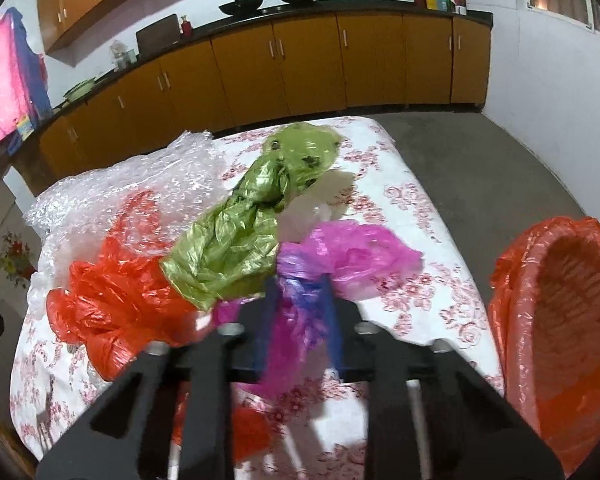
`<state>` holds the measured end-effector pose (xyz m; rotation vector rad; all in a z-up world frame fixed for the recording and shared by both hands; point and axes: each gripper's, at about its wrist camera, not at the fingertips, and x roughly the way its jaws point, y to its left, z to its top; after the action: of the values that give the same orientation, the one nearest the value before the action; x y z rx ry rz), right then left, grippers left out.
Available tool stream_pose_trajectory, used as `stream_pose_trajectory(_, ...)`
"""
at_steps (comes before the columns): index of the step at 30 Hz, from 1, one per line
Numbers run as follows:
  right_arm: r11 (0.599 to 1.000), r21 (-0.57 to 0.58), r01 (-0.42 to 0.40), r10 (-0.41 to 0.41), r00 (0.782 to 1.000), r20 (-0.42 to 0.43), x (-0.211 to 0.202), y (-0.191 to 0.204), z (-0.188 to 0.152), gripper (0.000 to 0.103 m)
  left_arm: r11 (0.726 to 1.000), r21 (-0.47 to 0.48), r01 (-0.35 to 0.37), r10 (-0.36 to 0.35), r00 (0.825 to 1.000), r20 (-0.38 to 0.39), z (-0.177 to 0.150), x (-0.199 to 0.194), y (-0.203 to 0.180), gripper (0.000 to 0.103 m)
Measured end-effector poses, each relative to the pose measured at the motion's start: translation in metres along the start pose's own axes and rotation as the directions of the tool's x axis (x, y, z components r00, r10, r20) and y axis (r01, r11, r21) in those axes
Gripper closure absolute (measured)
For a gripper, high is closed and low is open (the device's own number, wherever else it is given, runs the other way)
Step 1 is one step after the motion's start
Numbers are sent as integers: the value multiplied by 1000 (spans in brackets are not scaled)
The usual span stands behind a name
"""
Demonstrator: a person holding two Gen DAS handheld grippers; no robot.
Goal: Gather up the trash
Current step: 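Reach the right gripper to the pink bag and close on it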
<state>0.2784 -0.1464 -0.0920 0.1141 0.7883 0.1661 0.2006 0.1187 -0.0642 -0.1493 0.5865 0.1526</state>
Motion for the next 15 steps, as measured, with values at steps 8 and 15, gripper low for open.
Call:
stream_pose_trajectory(8,1000,18,15,-15,1000,19,-7,-16,-4,98,1000,21,18,-19,1000,2,-1,-5,-13,20)
stream_pose_trajectory(15,999,3,37,-37,998,58,-31,-25,-11,98,997,55,57,-58,998,10,-1,-13,-28,20)
